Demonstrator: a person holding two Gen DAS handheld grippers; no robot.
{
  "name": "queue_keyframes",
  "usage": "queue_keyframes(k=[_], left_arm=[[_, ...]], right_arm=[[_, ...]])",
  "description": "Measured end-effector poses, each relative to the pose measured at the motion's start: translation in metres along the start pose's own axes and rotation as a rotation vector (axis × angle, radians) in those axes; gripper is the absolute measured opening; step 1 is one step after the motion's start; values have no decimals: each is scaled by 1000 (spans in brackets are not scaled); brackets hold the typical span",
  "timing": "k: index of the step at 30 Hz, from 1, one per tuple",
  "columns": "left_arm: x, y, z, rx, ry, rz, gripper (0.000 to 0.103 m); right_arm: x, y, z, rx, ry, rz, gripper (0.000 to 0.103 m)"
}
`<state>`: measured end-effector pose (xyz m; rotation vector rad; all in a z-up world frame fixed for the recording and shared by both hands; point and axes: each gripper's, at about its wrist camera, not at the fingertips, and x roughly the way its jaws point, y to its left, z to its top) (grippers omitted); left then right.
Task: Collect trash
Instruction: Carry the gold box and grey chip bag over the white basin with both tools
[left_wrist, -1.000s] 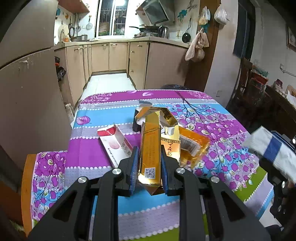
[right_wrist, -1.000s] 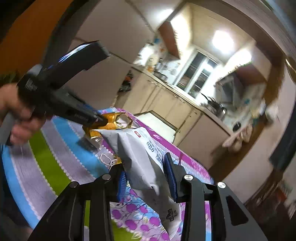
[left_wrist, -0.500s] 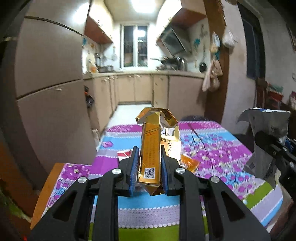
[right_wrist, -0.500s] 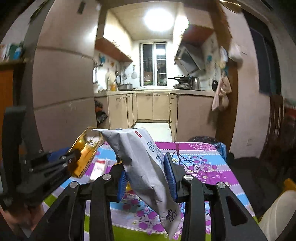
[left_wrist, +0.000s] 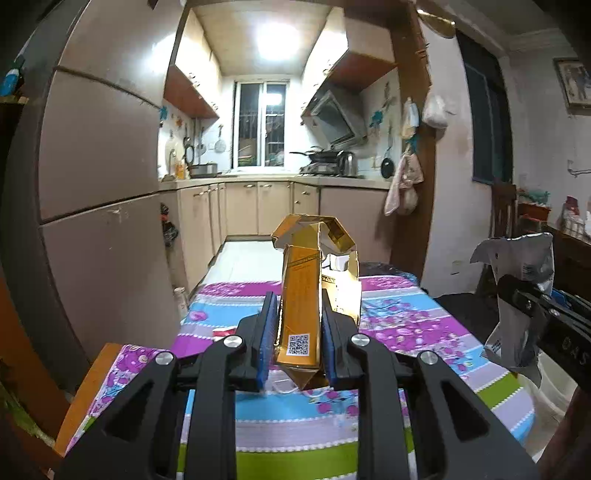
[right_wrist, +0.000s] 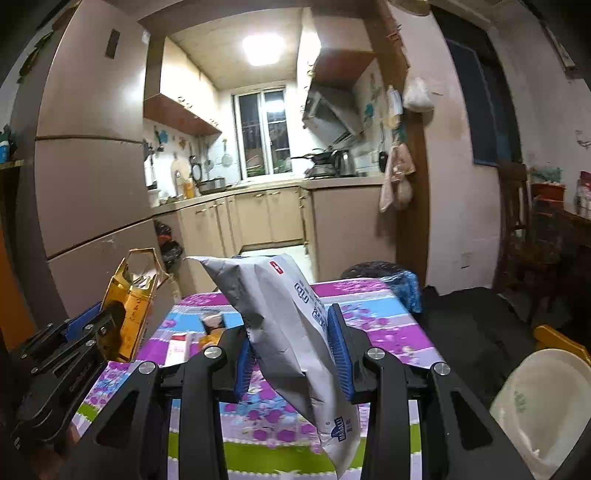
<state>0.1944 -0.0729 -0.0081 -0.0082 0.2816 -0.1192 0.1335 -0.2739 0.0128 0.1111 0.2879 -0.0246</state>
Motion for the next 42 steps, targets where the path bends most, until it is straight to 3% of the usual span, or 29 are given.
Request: queue_keyframes(k=[7, 14, 30, 36, 42], left_arm=[[-9, -44, 1, 37, -41, -92, 21], [-19, -103, 2, 75, -75, -225, 21], [-29, -237, -17, 145, -24, -525, 21], [-18, -292, -31, 220, 87, -649, 21], [6, -342, -45, 301, 287, -739, 21]], right_arm=[[-33, -36, 8, 3, -45, -89, 38], [-72, -101, 13, 30, -70, -224, 38], [-163, -272, 1, 139, -68, -525, 38], [-168, -338, -6, 222, 44, -583, 38], [-140, -391, -12, 332, 194, -563, 38]])
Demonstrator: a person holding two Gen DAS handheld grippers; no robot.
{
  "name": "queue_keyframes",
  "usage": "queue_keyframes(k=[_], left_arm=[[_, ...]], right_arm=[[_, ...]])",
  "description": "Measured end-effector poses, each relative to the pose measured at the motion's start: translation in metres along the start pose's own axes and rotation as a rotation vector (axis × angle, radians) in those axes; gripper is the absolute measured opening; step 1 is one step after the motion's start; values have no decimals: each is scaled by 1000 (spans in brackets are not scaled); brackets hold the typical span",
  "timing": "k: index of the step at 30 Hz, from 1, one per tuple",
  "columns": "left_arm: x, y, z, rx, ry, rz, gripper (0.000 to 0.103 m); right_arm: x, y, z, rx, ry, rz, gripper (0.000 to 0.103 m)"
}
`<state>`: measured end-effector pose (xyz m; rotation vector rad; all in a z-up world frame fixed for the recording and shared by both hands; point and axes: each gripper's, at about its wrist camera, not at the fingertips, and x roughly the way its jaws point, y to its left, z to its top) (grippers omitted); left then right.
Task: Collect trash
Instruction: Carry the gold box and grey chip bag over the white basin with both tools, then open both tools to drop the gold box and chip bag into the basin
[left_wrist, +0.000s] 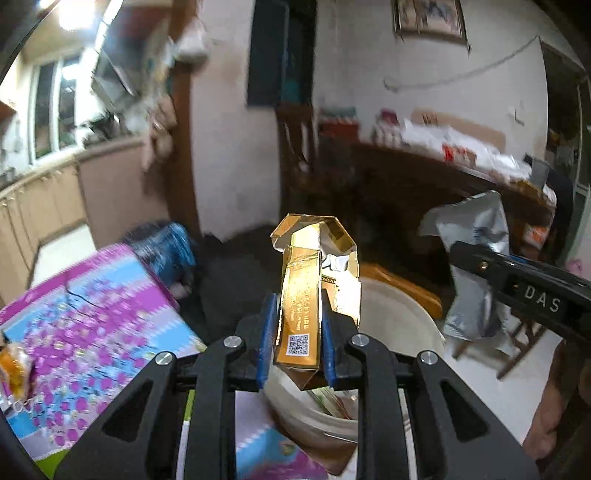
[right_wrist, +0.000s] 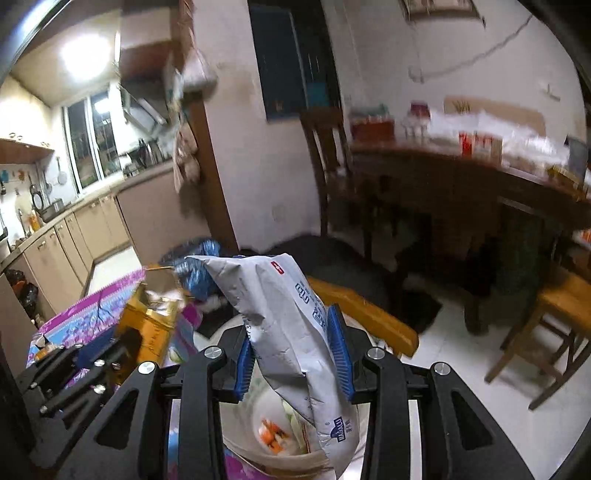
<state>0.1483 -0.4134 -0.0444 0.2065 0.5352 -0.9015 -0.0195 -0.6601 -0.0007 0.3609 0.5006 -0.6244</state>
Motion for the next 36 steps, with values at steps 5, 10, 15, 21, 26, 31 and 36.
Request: queue_keyframes(k=[5, 10, 15, 21, 26, 31, 36], left_arm=[[37, -7, 6, -11, 148, -33, 20], [61, -9, 2, -29, 239, -38, 20], [67, -14, 2, -23, 254, -26, 20], [72, -13, 2, -19, 261, -9, 20], [73, -11, 3, -16, 262, -2, 20], [74, -12, 3, -17, 259, 3, 20], [76, -13, 1, -15, 264, 5, 20]], right_arm=[[43, -15, -1, 48, 131, 11, 38], [72, -22, -12, 99, 208, 28, 38], [82, -15, -29, 115, 220, 27, 38], [87, -14, -33, 122, 215, 38, 38], [89, -15, -34, 148, 225, 72, 38], [88, -12, -33, 155, 222, 95, 38], [87, -8, -32, 143, 221, 89, 38]])
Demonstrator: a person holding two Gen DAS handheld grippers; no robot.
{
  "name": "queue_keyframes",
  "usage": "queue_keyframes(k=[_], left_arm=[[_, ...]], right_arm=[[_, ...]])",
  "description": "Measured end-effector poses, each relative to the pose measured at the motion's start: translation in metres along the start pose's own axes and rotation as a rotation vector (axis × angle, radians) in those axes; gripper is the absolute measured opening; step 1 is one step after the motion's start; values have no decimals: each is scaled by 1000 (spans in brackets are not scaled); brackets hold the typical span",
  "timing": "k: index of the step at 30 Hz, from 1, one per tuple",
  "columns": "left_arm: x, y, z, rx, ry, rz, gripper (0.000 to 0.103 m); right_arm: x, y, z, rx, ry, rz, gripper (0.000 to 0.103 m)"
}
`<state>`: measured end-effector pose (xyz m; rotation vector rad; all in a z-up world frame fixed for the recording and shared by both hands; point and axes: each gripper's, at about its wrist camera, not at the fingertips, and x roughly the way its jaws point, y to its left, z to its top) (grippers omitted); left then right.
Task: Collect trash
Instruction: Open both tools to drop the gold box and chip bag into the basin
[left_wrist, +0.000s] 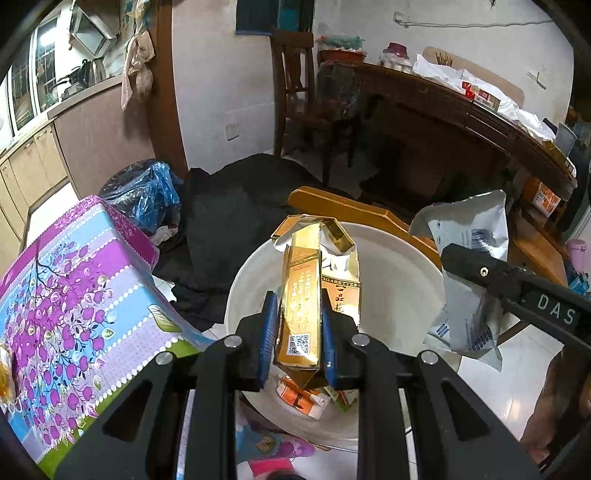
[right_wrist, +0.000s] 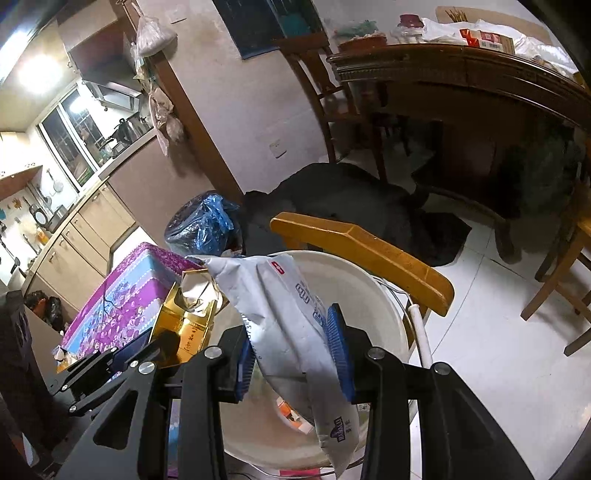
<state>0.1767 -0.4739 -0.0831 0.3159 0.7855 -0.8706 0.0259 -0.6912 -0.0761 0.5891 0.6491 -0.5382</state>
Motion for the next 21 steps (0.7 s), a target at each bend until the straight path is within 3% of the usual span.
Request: queue_keyframes(k=[5, 6, 8, 9, 21], left_arm=[[1, 1, 3, -8, 3, 0, 22], [1, 1, 2, -5, 6, 1, 24], [2, 3, 2, -14, 5, 9, 38], [2, 4, 2, -17, 5, 8, 39], [4, 9, -5, -22, 15, 27, 40]], right_arm=[[0, 4, 1, -14, -5, -7, 43], [-1, 3, 1, -14, -10, -11, 50], [-4, 4, 1, -12, -21, -13, 59], [-6, 3, 1, -9, -27, -13, 60], [-12, 4, -5, -13, -44, -6, 60]])
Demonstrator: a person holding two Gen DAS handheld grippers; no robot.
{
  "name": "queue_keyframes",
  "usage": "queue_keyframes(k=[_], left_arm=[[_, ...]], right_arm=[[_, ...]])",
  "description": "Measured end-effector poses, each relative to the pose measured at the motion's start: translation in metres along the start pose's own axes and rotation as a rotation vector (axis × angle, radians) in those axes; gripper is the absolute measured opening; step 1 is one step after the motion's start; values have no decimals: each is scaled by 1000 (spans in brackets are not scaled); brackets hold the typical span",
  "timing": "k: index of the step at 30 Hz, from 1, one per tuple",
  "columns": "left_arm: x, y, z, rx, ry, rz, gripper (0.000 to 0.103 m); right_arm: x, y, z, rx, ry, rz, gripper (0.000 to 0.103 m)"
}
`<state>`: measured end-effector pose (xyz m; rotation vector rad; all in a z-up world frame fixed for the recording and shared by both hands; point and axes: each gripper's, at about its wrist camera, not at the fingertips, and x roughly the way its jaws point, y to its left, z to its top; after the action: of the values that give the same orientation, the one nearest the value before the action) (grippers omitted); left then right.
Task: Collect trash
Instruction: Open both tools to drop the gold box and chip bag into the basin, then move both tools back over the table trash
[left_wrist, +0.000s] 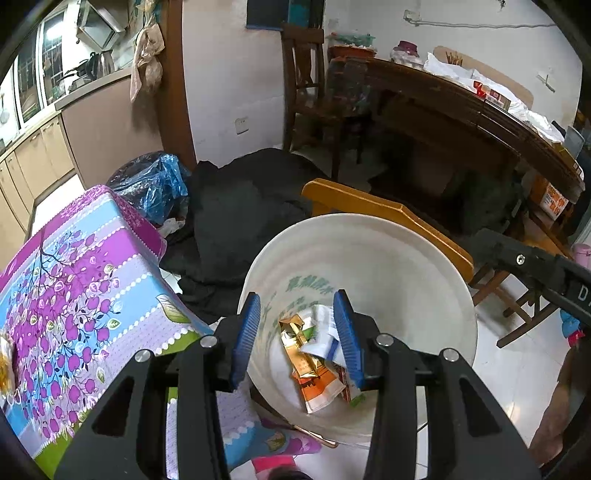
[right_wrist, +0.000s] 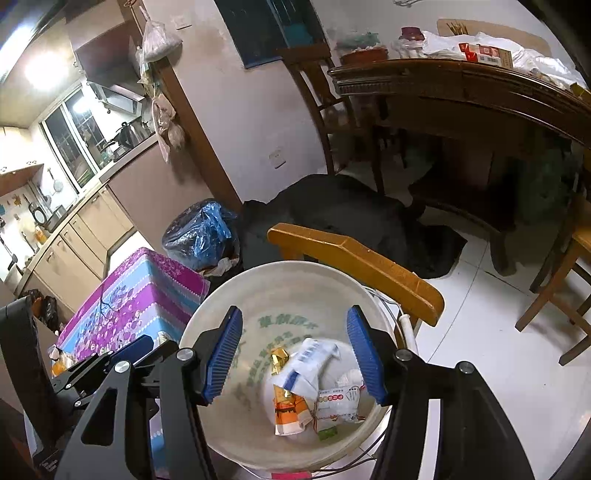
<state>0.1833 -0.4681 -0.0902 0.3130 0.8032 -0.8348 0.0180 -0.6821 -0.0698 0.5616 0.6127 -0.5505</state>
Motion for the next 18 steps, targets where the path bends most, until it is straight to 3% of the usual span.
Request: queue_keyframes(k=[18], left_arm=[[-27, 23, -11, -25, -30, 26, 40]], right_arm=[[-21, 31, -17, -82, -77, -31, 60]])
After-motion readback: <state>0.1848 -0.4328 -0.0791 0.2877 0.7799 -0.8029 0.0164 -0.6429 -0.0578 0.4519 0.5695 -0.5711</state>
